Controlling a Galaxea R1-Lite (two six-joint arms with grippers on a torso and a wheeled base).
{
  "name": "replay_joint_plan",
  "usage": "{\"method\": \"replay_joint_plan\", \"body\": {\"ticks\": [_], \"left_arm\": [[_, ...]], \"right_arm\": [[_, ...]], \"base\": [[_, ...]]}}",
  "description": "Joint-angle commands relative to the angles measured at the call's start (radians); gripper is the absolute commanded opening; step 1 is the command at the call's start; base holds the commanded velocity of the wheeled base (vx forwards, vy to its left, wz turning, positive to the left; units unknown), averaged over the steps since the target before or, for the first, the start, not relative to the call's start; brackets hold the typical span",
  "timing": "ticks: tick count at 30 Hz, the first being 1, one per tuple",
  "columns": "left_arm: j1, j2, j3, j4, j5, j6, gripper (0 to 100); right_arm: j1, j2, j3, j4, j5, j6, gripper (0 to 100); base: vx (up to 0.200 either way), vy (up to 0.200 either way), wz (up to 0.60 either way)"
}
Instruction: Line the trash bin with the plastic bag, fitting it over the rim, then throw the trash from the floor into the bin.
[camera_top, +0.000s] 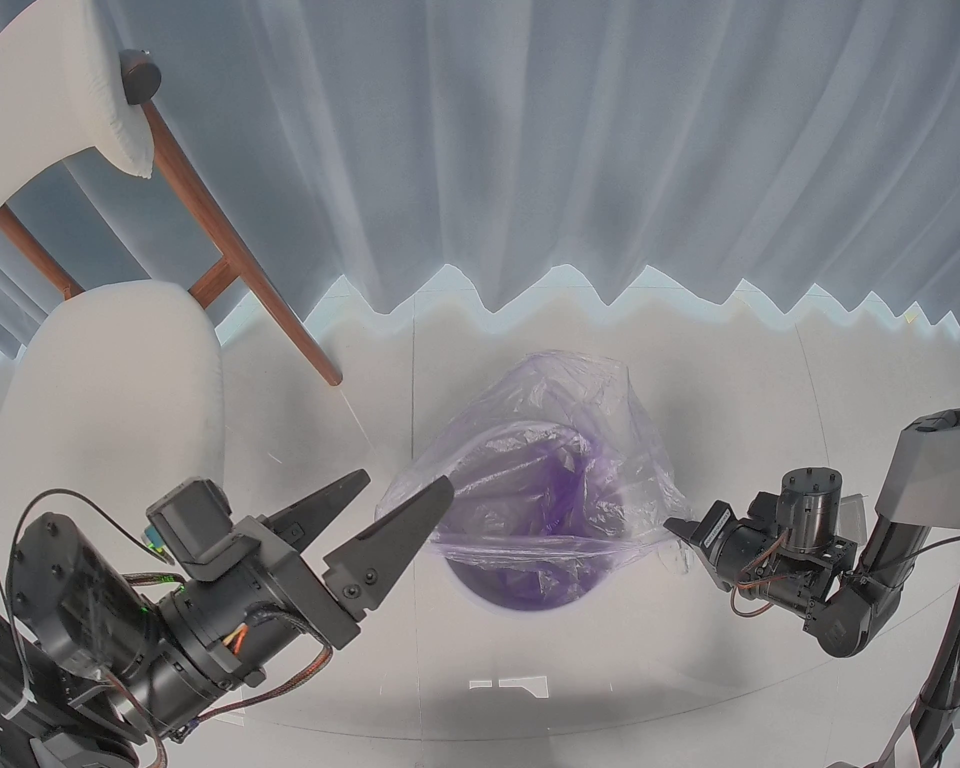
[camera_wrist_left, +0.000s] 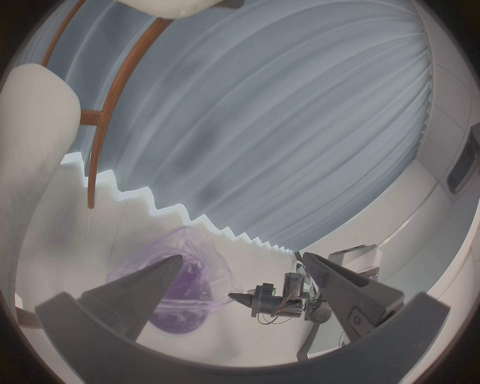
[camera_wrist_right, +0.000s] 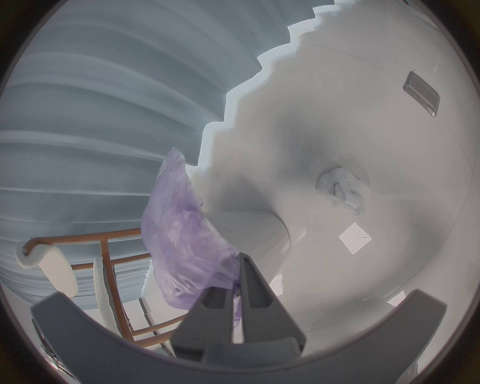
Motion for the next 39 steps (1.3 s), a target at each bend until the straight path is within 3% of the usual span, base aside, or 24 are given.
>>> {"method": "replay_joint_plan", "body": {"ticks": [1,7,12,15,19,21,22,29,36,39], "left_arm": [[0.005,-0.051,-0.086,0.012,-0.005,0.033,100],[0.009,-0.040,-0.318,0.069,-0.025,0.050,100],[-0.034,-0.072,-0.330,0.064,-0.030,0.022,100],[-0.063,-0.120,-0.335,0.034,-0.077,-0.052,100],[-0.068,-0.164,-0.318,0.035,-0.165,-0.064,100],[-0.068,-0.166,-0.310,0.034,-0.172,-0.062,100],[-0.068,-0.172,-0.292,0.034,-0.183,-0.061,100],[-0.058,-0.267,-0.278,0.100,-0.296,-0.058,100],[-0.009,-0.269,-0.275,0.515,-0.281,-0.082,100],[0.009,-0.235,-0.278,0.621,-0.280,-0.187,100]], "right_arm": [[0.003,0.011,-0.057,0.009,0.000,-0.002,0],[-0.008,0.000,-0.165,0.084,-0.001,-0.003,0],[-0.020,-0.015,-0.195,0.144,-0.001,-0.003,0],[-0.019,0.009,-0.189,0.145,0.000,-0.003,0],[-0.022,0.040,-0.197,0.141,0.000,-0.003,0],[-0.022,0.043,-0.195,0.142,0.000,-0.005,0],[-0.022,0.046,-0.198,0.138,0.000,-0.010,100],[-0.011,0.008,-0.188,0.119,-0.003,0.009,100],[-0.011,0.000,-0.172,0.119,-0.001,0.018,100],[-0.008,-0.046,-0.154,0.121,0.002,0.018,100]], "base": [[-0.200,0.000,0.00],[-0.067,0.000,0.00],[0.000,0.000,0.00],[0.000,0.000,0.00],[0.000,0.000,0.00],[0.000,0.000,0.00],[0.000,0.000,0.00],[0.000,0.000,0.00],[0.000,0.000,0.00],[0.000,0.000,0.00]]}}
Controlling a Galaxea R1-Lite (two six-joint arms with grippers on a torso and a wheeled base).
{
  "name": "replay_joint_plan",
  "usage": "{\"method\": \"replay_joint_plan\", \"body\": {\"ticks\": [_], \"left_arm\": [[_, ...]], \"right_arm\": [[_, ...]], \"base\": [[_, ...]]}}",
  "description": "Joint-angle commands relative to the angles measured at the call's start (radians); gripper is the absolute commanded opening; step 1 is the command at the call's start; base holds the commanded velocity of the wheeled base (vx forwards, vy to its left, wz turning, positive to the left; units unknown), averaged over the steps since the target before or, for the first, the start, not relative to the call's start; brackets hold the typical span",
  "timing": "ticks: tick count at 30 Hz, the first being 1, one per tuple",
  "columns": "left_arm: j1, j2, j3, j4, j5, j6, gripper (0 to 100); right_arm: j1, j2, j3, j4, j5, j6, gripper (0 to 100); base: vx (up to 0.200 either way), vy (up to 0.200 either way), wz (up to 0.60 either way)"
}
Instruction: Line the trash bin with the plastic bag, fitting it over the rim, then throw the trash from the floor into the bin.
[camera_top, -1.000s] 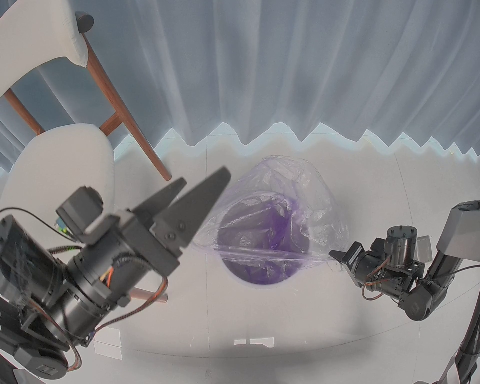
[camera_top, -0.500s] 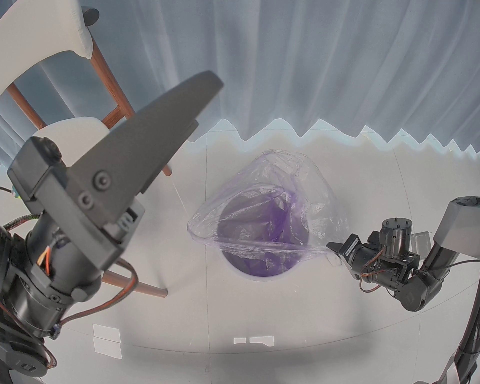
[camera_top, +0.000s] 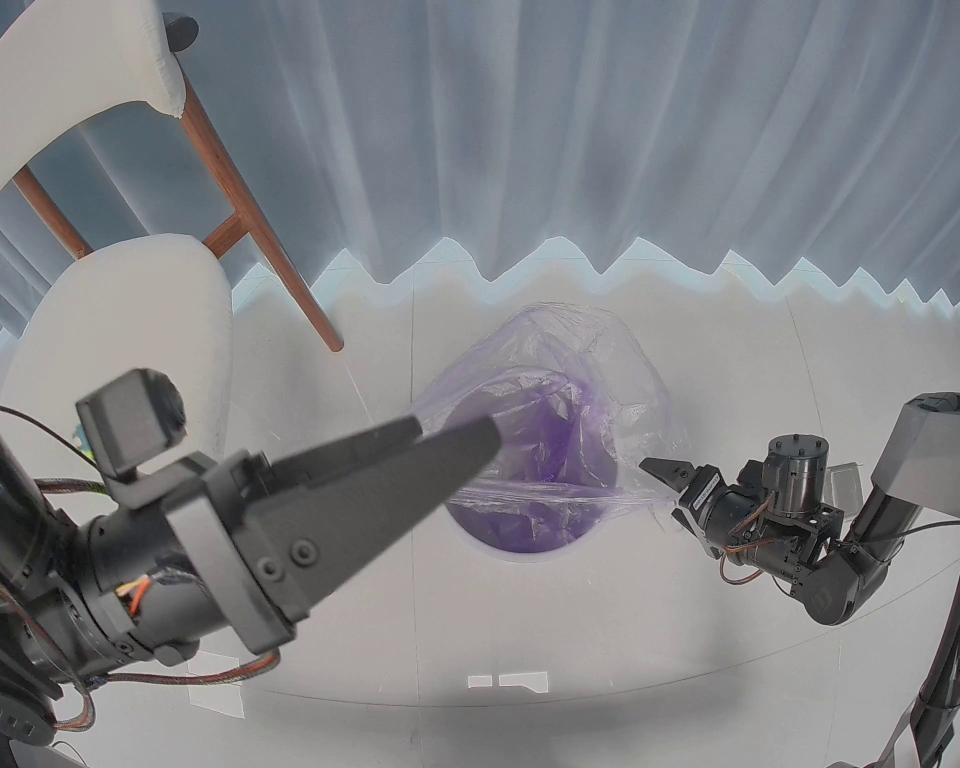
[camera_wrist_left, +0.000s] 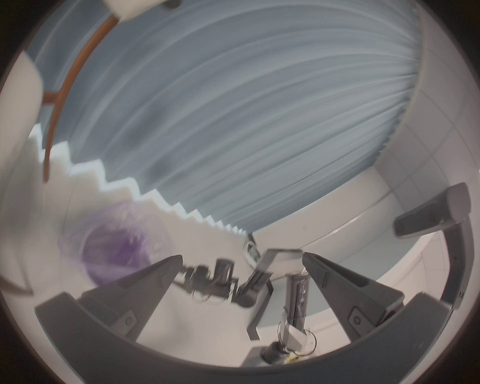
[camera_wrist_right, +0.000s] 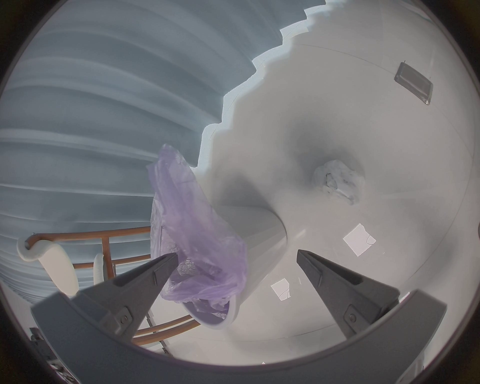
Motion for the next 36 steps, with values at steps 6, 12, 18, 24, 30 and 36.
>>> {"method": "replay_joint_plan", "body": {"ticks": [6,12,18,24,30,36], "left_arm": [[0.104,0.268,-0.053,0.196,-0.001,-0.398,100],[0.143,0.502,-0.164,0.141,-0.006,-0.504,100],[0.155,0.697,-0.276,0.209,-0.010,-0.540,100],[0.200,0.809,-0.404,0.239,-0.035,-0.629,100],[0.229,0.870,-0.458,0.242,-0.053,-0.646,100],[0.266,0.930,-0.522,0.244,-0.055,-0.651,100]], "right_arm": [[0.025,-0.124,0.045,0.002,0.004,0.005,100],[0.028,-0.124,0.053,-0.001,0.004,0.002,100],[0.025,-0.132,0.054,-0.006,0.004,0.002,100],[0.025,-0.129,0.053,-0.009,0.004,0.002,100],[0.025,-0.122,0.053,-0.012,0.004,0.002,100],[0.025,-0.127,0.051,-0.015,0.004,0.000,100]], "base": [[0.000,0.000,0.00],[0.000,0.000,0.00],[0.000,0.000,0.00],[0.000,0.000,0.00],[0.000,0.000,0.00],[0.000,0.000,0.00]]}}
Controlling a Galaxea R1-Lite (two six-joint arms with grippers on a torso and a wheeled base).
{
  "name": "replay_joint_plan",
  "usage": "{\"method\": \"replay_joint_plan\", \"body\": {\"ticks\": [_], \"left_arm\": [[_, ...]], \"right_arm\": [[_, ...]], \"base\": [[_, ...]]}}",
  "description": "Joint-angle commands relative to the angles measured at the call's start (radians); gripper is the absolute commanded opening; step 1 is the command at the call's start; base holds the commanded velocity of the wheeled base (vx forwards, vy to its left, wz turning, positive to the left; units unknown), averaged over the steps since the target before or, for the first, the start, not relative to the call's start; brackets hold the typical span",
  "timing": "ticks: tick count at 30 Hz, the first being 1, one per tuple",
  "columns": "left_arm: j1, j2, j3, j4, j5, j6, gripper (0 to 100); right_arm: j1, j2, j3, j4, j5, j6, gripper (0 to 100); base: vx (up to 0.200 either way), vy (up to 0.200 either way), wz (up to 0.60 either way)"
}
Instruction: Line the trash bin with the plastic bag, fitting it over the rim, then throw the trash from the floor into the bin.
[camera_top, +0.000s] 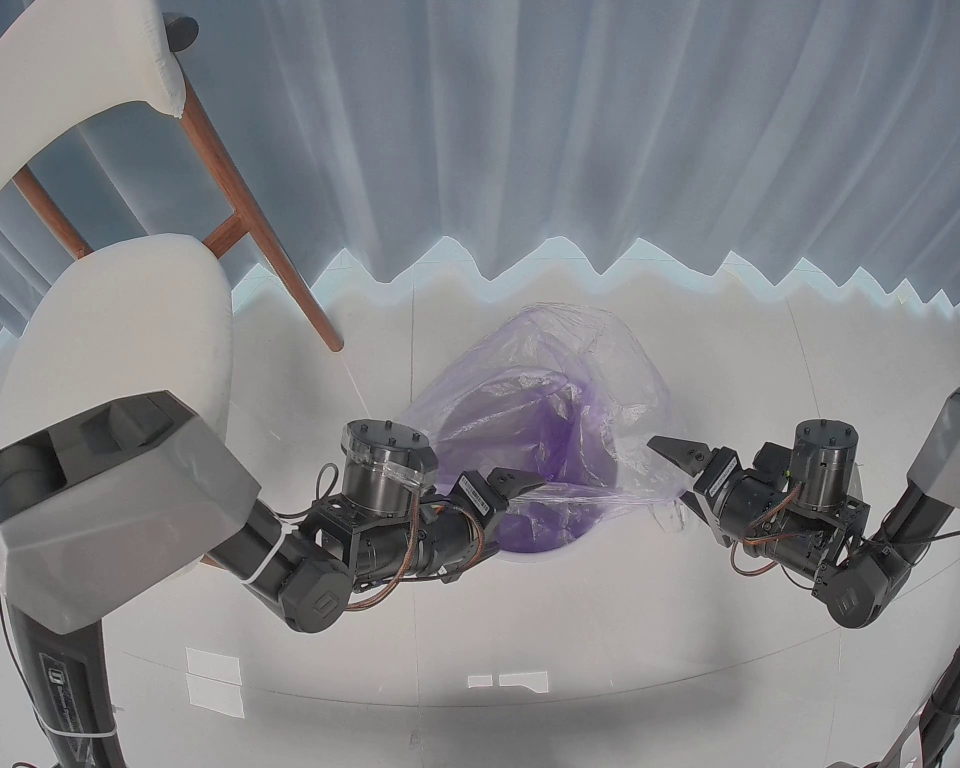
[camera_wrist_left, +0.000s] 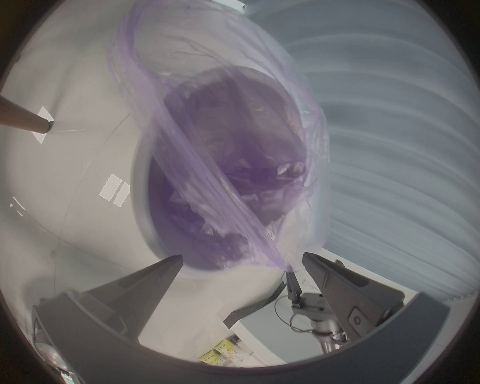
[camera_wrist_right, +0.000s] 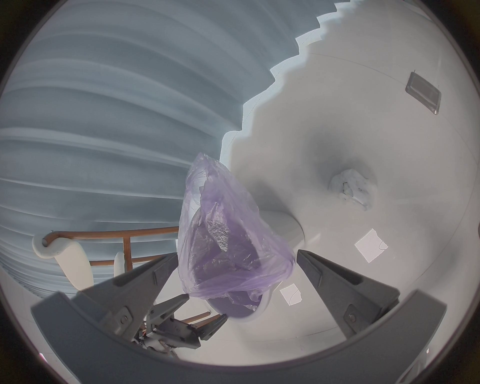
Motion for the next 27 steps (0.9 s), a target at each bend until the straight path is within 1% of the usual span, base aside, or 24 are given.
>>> {"method": "replay_joint_plan", "body": {"ticks": [1,6,10,14,19,20,24,27], "left_arm": [[0.021,0.072,-0.041,0.000,-0.001,-0.003,100],[0.026,0.100,-0.089,0.000,-0.001,-0.025,100],[0.024,0.087,-0.102,0.002,-0.002,-0.035,100],[0.024,0.083,-0.107,0.002,-0.038,-0.046,100],[0.026,0.093,-0.122,0.002,-0.041,-0.046,100],[0.027,0.098,-0.125,0.002,-0.041,-0.046,0],[0.036,0.103,-0.128,0.005,-0.044,-0.046,0],[0.036,0.093,-0.138,0.066,-0.044,-0.046,0]], "right_arm": [[0.000,-0.002,-0.001,-0.002,0.000,0.000,100],[-0.001,0.010,0.001,-0.002,0.000,-0.002,100],[0.000,0.010,0.001,-0.002,0.000,-0.002,100],[0.000,0.010,0.001,-0.002,0.000,-0.002,100],[0.000,0.010,0.004,-0.020,0.000,-0.002,100],[0.000,0.010,0.004,-0.023,-0.001,-0.002,100],[0.000,0.008,0.004,-0.023,-0.001,-0.002,100],[0.002,0.005,0.005,-0.023,-0.001,-0.003,100]], "base": [[0.000,0.000,0.00],[0.000,0.000,0.00],[0.000,0.000,0.00],[0.000,0.000,0.00],[0.000,0.000,0.00],[0.000,0.000,0.00],[0.000,0.000,0.00],[0.000,0.000,0.00]]}}
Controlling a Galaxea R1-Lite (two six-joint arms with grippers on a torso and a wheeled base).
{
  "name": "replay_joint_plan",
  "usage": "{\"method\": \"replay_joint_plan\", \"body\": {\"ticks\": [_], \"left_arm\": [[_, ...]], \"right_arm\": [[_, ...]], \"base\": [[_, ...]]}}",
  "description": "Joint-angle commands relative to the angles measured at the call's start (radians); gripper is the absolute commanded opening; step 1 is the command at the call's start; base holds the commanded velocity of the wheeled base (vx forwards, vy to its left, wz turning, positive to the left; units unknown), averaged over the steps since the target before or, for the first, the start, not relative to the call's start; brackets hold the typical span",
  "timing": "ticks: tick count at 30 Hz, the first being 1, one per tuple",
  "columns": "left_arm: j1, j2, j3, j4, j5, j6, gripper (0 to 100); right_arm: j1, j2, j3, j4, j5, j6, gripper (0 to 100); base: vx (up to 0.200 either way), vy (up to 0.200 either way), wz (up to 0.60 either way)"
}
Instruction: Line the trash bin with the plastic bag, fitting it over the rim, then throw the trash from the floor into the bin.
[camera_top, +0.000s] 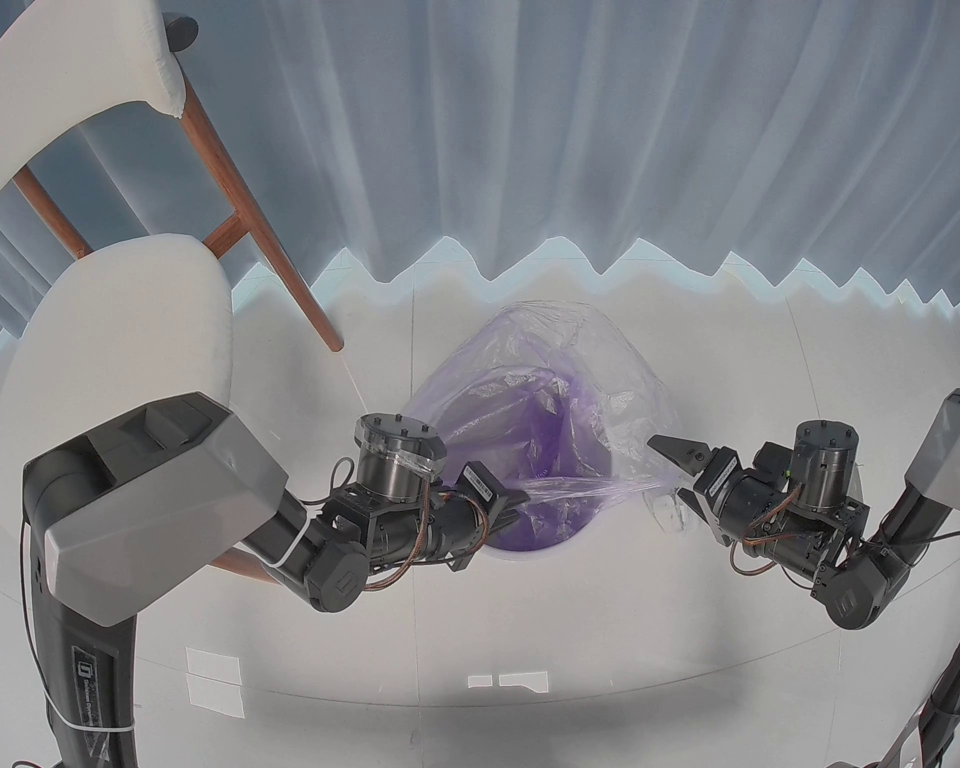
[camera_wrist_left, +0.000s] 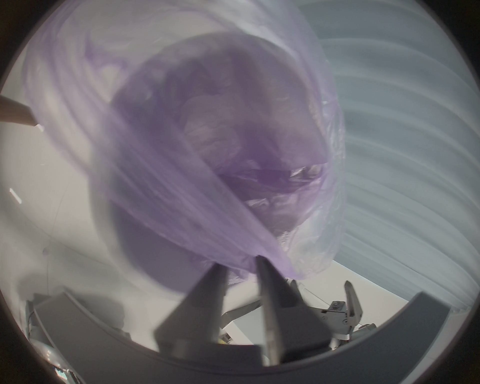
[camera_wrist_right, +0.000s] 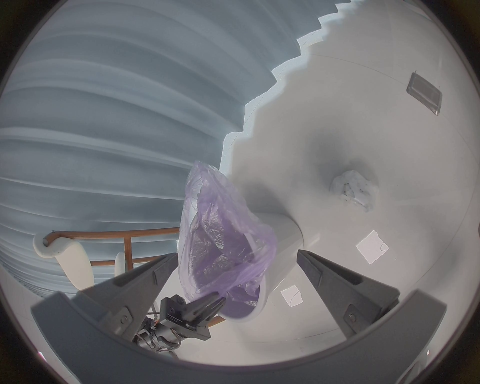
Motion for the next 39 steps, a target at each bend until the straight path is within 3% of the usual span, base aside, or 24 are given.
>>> {"method": "replay_joint_plan", "body": {"ticks": [1,11,19,23,33,36,39], "left_arm": [[0.001,-0.008,-0.016,0.060,-0.001,0.000,0],[-0.045,-0.148,0.037,0.284,0.016,0.056,0],[-0.087,-0.185,0.126,0.288,0.047,0.118,0],[-0.097,-0.131,0.191,0.285,0.091,0.234,0],[-0.091,-0.039,0.162,0.282,0.185,0.314,0],[-0.099,-0.037,0.155,0.279,0.209,0.313,0],[-0.102,-0.045,0.154,0.278,0.222,0.313,0]], "right_arm": [[0.002,-0.003,0.001,-0.001,0.000,-0.002,100],[-0.006,-0.005,0.000,-0.001,0.000,-0.009,100],[-0.010,-0.014,0.001,-0.002,0.000,-0.032,100],[-0.010,-0.029,0.003,-0.001,0.000,-0.035,100],[-0.013,0.002,0.003,-0.001,0.000,-0.035,100],[0.017,0.003,0.026,-0.005,0.000,-0.055,100],[0.119,0.009,0.063,-0.010,-0.009,-0.129,100]], "base": [[0.000,0.000,0.00],[0.000,0.000,0.00],[0.000,0.000,0.00],[0.000,0.000,0.00],[0.000,0.000,0.00],[0.000,0.000,0.00],[0.000,0.000,0.00]]}}
